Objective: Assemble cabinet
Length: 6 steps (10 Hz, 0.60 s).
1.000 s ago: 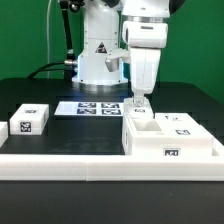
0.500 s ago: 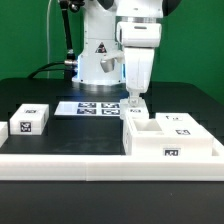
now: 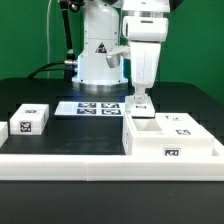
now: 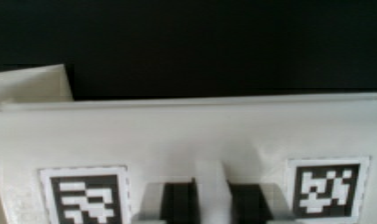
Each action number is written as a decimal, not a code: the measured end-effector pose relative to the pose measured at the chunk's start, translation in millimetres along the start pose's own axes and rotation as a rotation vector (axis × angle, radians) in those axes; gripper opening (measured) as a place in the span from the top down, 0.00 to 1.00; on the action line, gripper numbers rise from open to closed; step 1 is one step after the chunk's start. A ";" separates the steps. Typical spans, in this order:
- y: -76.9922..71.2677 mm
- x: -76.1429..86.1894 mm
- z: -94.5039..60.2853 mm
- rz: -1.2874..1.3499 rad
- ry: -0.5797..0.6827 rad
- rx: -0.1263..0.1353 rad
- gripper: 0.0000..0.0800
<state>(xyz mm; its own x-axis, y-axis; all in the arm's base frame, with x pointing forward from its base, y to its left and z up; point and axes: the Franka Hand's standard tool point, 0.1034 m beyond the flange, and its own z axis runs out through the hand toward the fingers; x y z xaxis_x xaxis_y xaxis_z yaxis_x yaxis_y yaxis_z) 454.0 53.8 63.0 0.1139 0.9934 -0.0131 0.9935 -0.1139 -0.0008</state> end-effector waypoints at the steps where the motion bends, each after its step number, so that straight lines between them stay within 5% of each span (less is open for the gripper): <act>1: 0.1 0.3 0.1 0.000 0.000 0.000 0.91; 6: 4.7 0.1 5.5 0.004 0.002 0.009 0.91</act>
Offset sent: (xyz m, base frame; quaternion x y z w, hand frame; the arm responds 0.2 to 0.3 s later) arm 0.0150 0.0014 -0.0023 0.0000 0.0020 -0.0035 1.0000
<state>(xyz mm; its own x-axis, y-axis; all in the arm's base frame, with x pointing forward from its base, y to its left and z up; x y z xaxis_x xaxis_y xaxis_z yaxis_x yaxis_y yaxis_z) 458.7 53.2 57.5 0.1175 0.9930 -0.0115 0.9930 -0.1176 -0.0101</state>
